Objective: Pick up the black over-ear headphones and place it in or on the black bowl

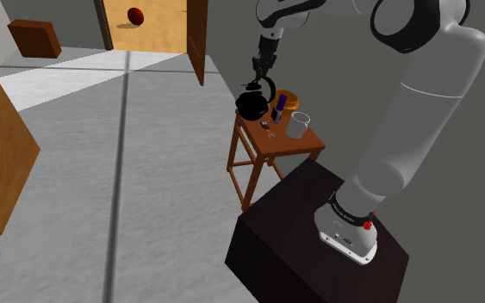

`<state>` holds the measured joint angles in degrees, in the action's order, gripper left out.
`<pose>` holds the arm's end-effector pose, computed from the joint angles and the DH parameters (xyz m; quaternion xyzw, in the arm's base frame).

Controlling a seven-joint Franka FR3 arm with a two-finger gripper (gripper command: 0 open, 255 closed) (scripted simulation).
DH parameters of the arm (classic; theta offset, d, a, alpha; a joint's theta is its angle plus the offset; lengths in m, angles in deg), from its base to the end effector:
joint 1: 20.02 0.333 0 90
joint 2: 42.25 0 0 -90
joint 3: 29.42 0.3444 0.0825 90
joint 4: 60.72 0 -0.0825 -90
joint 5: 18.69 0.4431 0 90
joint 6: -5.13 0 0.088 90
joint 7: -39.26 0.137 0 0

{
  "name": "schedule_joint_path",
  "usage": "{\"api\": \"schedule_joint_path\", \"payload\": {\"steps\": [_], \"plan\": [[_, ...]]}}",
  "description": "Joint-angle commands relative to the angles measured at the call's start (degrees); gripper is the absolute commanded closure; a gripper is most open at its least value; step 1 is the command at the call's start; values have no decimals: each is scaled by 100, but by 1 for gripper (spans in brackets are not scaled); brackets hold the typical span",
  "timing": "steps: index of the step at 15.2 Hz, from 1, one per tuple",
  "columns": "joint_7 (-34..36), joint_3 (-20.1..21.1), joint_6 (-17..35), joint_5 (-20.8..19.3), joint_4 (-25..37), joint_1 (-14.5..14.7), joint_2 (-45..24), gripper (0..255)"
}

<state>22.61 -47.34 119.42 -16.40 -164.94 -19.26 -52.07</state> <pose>0.6398 -0.1860 0.4217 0.9999 -0.0102 0.0039 0.0095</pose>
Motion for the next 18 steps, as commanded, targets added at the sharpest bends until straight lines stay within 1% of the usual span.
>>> {"api": "schedule_joint_path", "payload": {"steps": [1,6,10,18], "plan": [[0,0,0,0,-1,0,0,0],[0,0,0,0,-1,0,0,0],[37,-8,-690,-55,551,11,144,0],[37,-8,-688,-55,550,11,145,0]]}}
